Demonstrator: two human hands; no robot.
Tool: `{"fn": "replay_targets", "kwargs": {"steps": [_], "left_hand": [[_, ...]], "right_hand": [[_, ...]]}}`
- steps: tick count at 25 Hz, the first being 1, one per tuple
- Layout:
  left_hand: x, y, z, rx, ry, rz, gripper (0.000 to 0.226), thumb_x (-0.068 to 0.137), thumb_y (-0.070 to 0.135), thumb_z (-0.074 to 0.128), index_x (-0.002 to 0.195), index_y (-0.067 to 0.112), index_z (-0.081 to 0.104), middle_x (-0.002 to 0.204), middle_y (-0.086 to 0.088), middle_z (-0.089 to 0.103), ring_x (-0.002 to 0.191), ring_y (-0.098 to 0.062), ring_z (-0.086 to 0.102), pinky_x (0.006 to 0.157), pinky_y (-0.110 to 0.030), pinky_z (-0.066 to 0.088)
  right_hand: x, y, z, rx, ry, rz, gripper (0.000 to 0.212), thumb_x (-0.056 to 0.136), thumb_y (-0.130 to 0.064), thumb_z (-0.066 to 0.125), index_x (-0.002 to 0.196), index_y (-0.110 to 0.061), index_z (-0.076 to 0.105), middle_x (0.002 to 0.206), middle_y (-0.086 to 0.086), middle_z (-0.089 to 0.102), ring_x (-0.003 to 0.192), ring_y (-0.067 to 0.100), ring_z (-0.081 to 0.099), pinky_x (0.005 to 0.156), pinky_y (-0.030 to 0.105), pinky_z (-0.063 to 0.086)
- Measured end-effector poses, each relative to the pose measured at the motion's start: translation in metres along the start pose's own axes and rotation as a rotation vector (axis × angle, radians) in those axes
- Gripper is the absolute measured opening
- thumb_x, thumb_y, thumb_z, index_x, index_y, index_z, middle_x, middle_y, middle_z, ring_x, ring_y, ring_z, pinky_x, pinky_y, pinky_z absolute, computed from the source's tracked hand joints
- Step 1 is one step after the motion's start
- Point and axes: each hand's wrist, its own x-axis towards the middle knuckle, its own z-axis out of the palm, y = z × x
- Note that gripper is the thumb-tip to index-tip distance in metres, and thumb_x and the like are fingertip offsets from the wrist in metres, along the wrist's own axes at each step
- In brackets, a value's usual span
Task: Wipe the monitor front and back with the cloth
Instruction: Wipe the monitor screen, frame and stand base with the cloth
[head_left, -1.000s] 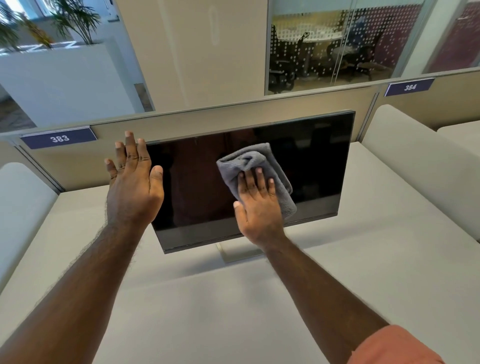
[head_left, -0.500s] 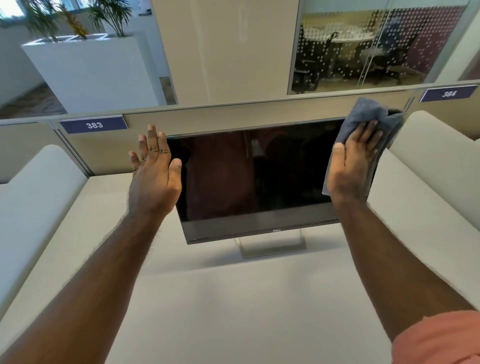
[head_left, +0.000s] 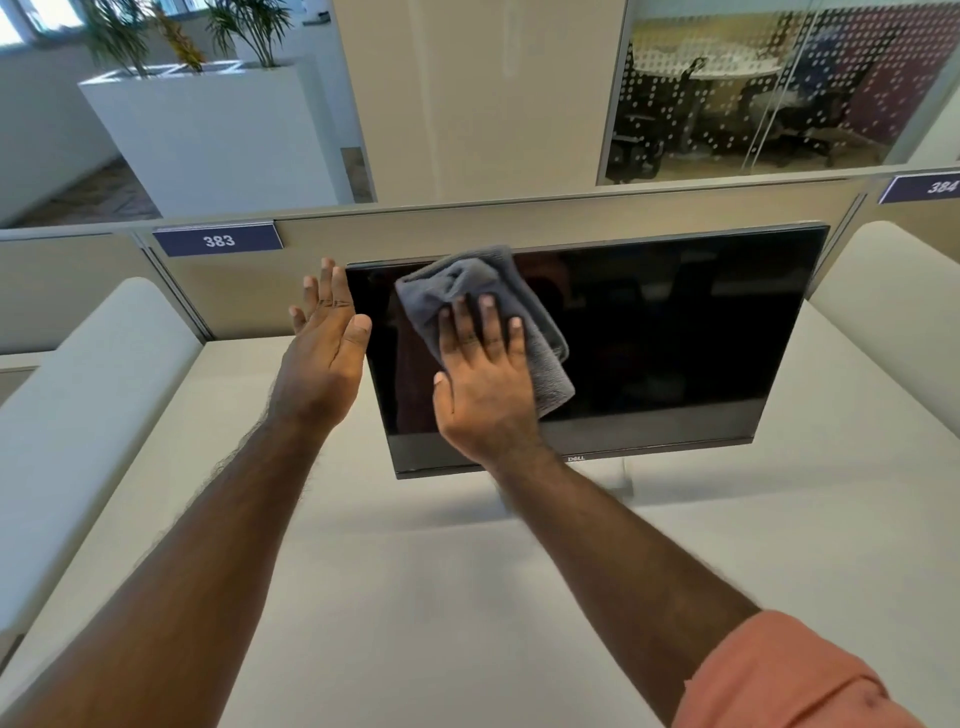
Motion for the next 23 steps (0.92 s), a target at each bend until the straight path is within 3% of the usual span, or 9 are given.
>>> {"fn": "replay_targets", "kwargs": {"steps": [5,10,14,18,23], "left_hand": [[0.0,-0.002,0.003,-0.211,-0.017,-0.047,0.06,0.099,0.044,0.018,0.155,0.026,0.006,0.163,0.008,0.003,0.145,0.0,-0.005,0.119,-0.028,-0.004],[0.0,-0.003,0.009,-0.137,0.005,-0.022,0.061,0.099,0.045,0.015,0.155,0.026,0.001,0.164,0.007,-0.003,0.147,-0.004,-0.009,0.117,-0.024,-0.008],[-0.001,-0.001,0.013,-0.02,0.046,0.014,0.059,0.101,0.042,0.014,0.155,0.027,-0.006,0.163,0.008,-0.011,0.148,-0.009,-0.014,0.119,-0.031,-0.009],[0.001,0.009,0.016,0.108,0.074,0.068,0.059,0.101,0.035,0.017,0.154,0.023,-0.006,0.162,0.004,-0.018,0.148,-0.015,-0.018,0.119,-0.037,-0.01],[0.002,0.028,0.025,0.299,0.057,0.074,0.063,0.099,0.039,0.017,0.155,0.017,-0.003,0.159,0.005,-0.022,0.148,-0.019,-0.017,0.119,-0.041,-0.011]], "right_hand": [[-0.031,-0.026,0.038,0.031,-0.072,-0.133,0.072,0.089,-0.033,0.046,0.155,-0.016,0.021,0.164,0.002,0.015,0.152,0.022,0.001,0.122,0.051,0.004],[-0.097,-0.023,0.071,0.053,-0.235,-0.138,0.07,0.09,-0.03,0.044,0.155,-0.017,0.022,0.164,-0.002,0.014,0.152,0.017,0.003,0.122,0.049,0.007],[-0.157,0.006,0.076,0.016,-0.348,0.019,0.068,0.085,-0.028,0.051,0.151,-0.016,0.034,0.159,0.0,0.03,0.151,0.02,0.014,0.12,0.053,0.011],[-0.182,0.057,0.061,-0.058,-0.32,0.224,0.062,0.086,-0.03,0.049,0.145,-0.009,0.045,0.151,0.011,0.042,0.144,0.032,0.031,0.115,0.059,0.021],[-0.17,0.116,0.029,-0.096,-0.267,0.599,0.065,0.096,-0.034,0.027,0.15,0.002,0.029,0.156,0.025,0.027,0.145,0.041,0.024,0.116,0.058,0.021]]}}
